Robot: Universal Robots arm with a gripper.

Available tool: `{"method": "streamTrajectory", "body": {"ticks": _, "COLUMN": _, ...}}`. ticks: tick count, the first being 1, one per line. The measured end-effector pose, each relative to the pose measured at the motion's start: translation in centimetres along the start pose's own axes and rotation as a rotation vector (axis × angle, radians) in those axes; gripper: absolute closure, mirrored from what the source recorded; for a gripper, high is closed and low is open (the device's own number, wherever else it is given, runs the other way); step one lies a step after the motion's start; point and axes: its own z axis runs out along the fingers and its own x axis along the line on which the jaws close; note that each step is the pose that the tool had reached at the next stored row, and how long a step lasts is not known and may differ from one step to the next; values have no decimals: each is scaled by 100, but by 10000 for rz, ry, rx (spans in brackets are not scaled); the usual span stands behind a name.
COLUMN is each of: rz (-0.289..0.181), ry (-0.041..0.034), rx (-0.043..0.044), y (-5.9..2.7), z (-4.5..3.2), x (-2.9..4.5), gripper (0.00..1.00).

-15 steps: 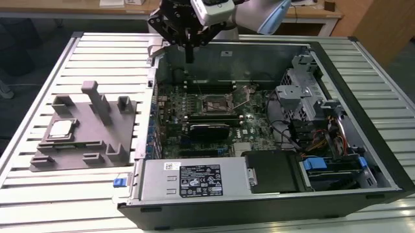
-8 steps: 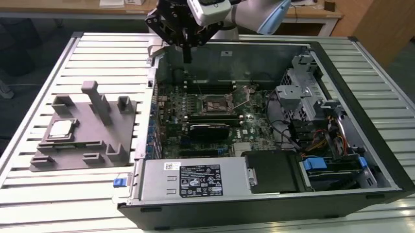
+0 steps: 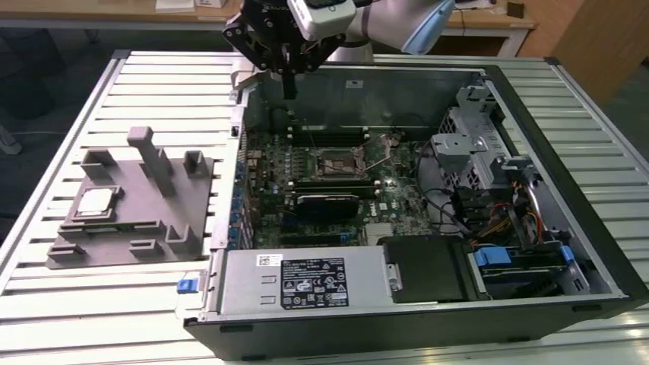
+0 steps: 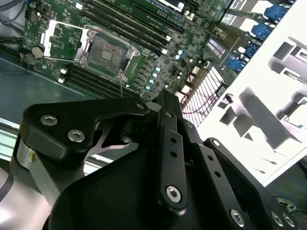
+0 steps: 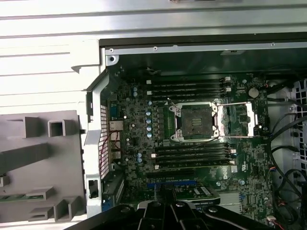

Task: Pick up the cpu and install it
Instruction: 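Reach for the cpu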

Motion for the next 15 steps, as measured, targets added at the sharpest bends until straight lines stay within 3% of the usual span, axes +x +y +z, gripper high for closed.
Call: {"method": "streamTrajectory", "body": {"ticks": 15, "rz": 0, "ry": 0, "rx": 0, "y": -7, "z": 0, "x": 97, "gripper": 89}}
